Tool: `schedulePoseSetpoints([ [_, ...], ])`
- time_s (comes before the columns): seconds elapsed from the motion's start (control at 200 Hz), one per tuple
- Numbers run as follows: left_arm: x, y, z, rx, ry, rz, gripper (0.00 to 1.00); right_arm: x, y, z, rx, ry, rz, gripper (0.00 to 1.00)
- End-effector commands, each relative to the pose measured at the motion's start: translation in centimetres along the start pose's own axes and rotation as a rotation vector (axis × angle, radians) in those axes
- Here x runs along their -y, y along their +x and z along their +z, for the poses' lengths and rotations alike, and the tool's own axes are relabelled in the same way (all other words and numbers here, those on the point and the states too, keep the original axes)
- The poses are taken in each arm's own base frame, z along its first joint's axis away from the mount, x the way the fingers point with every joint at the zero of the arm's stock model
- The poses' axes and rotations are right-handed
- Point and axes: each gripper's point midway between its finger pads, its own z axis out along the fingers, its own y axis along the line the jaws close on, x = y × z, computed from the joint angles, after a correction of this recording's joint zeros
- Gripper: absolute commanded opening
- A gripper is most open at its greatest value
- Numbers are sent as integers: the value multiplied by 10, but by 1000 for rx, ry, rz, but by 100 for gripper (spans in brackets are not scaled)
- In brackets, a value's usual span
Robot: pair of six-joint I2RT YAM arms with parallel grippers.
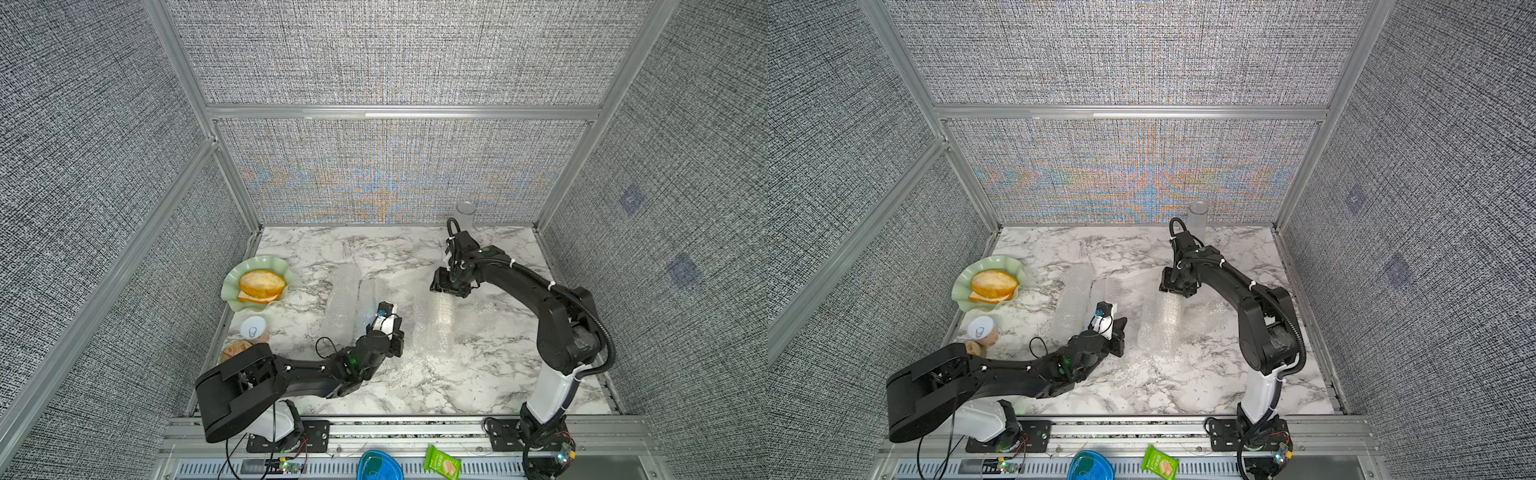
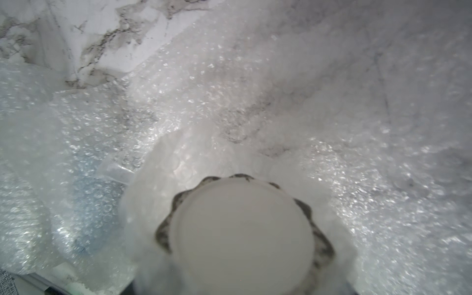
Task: Unwrap the vase from the bubble wrap
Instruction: Unwrap the bubble wrap.
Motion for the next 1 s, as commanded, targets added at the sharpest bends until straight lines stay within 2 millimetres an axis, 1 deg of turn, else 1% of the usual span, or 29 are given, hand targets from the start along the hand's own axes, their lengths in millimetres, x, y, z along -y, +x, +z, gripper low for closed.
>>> schedulePoseSetpoints([
  [0.0,0,-9,-6,18,3,1,0,-16,-6,-6,13,-74,-24,37],
  [0.08,-1,-11,-9,19,3,0,0,-20,-7,-4,15,-97,-29,37],
  [0.16,-2,-7,-9,7,4,3,0,-23,-7,1,9,-118,-40,37],
  [0.205,-3,-2,-9,-5,1,1,0,-24,-6,5,6,-129,-49,37],
  [0.475,-11,27,-8,-87,-19,-44,0,-14,-5,43,-27,-106,-78,37],
  [0.575,-14,36,-7,-114,-29,-49,0,-11,-5,53,-37,-78,-90,38],
  [0.68,-16,45,-5,-137,-37,-51,0,-5,-7,58,-35,-33,-106,47],
  [0.735,-17,48,-5,-144,-41,-53,0,-3,-9,56,-28,-9,-115,54],
  [0.775,-17,50,-5,-150,-44,-52,0,-3,-10,53,-22,6,-124,61],
  [0.86,-20,52,-6,-150,-55,-58,0,1,-15,46,-6,53,-143,70],
  [0.926,-23,52,-6,-144,-63,-64,0,6,-17,42,-1,92,-159,73],
  [0.996,-24,53,-7,-142,-71,-66,0,11,-19,36,7,128,-171,73],
])
